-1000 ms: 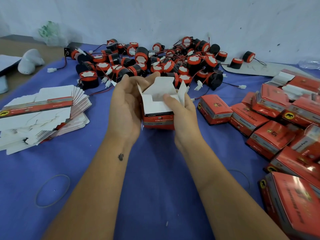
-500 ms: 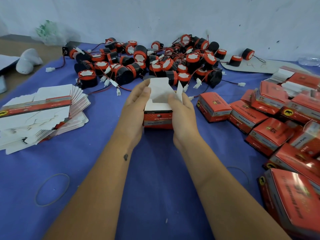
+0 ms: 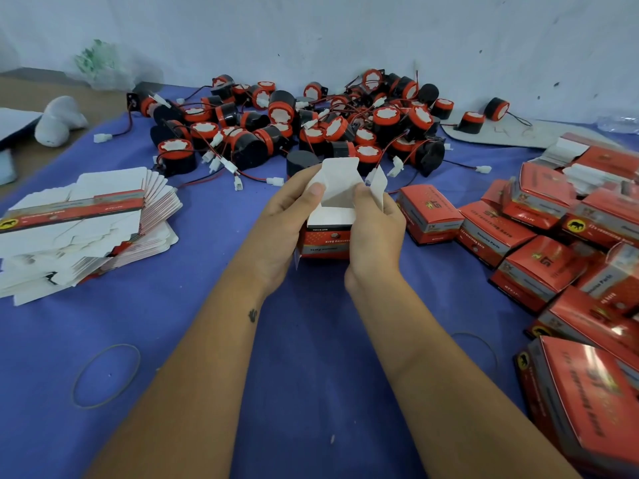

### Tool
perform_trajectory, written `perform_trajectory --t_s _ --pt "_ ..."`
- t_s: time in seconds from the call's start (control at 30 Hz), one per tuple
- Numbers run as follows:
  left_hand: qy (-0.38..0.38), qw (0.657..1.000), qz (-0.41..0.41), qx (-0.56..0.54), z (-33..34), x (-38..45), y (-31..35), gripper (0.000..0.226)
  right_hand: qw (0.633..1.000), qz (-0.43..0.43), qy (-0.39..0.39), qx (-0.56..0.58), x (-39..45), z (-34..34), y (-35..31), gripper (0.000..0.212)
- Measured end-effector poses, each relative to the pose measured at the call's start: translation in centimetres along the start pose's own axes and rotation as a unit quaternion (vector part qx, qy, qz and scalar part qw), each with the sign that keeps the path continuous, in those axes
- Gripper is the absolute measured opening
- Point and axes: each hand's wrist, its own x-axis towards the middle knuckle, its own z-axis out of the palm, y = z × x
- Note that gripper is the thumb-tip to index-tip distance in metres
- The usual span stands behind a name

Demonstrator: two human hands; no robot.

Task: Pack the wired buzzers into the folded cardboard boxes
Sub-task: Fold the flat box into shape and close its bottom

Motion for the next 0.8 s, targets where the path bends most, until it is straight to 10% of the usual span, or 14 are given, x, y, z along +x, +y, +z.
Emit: perform_trajectory --t_s 0.57,0.8 --pt "-0.022 0.999 0.016 0.033 -0.60 0.34 -0.41 0.053 1.000 0.006 0.006 0.005 -0.25 0.24 0.00 0.019" --pt "0.154 0.987 -0.041 0.019 -0.19 0.87 -0.75 0.029 0.984 0.061 -0.125 0.113 -0.59 0.07 -0.52 0.042"
